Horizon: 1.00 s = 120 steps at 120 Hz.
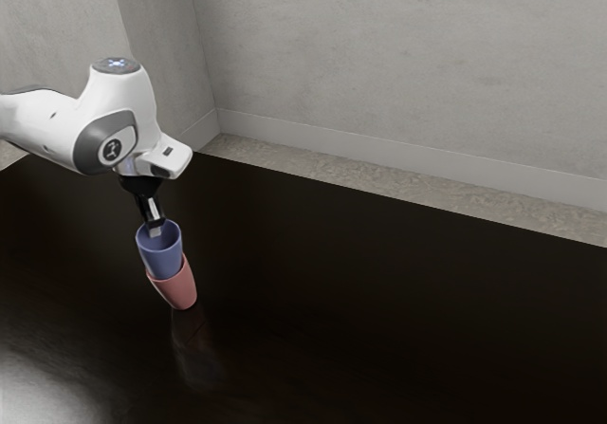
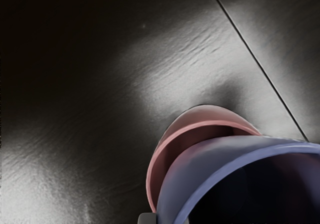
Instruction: Place the right cup onto the left cup
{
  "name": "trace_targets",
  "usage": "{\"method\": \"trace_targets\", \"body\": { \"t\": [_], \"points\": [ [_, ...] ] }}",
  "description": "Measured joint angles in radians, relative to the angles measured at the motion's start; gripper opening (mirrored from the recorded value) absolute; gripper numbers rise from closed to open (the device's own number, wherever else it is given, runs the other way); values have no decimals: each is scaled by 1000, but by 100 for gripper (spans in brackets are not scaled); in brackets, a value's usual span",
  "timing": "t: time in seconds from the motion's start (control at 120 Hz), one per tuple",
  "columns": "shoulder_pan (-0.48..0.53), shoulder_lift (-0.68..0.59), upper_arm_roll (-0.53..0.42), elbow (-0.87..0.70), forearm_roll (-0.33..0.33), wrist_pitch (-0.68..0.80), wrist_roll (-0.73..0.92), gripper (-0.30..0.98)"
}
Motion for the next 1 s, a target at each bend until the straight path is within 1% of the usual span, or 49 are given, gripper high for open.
{"method": "trace_targets", "body": {
  "t": [0.342, 0.367, 0.525, 0.633, 0.692, 0.792, 1.0],
  "points": [
    [-7, 36, -1, 19, 6, 7, 10, -10],
    [-7, 36, -1, 19, 6, 7, 11, -6],
    [-14, 33, 0, 20, 3, 4, 18, 29],
    [-18, 29, 0, 42, 2, -3, 25, 45],
    [-20, 29, 0, 60, 1, -11, 29, 51],
    [-22, 33, -1, 145, -7, -71, 39, 57],
    [-31, 54, 1, 290, -29, -215, 72, 64]
  ]
}}
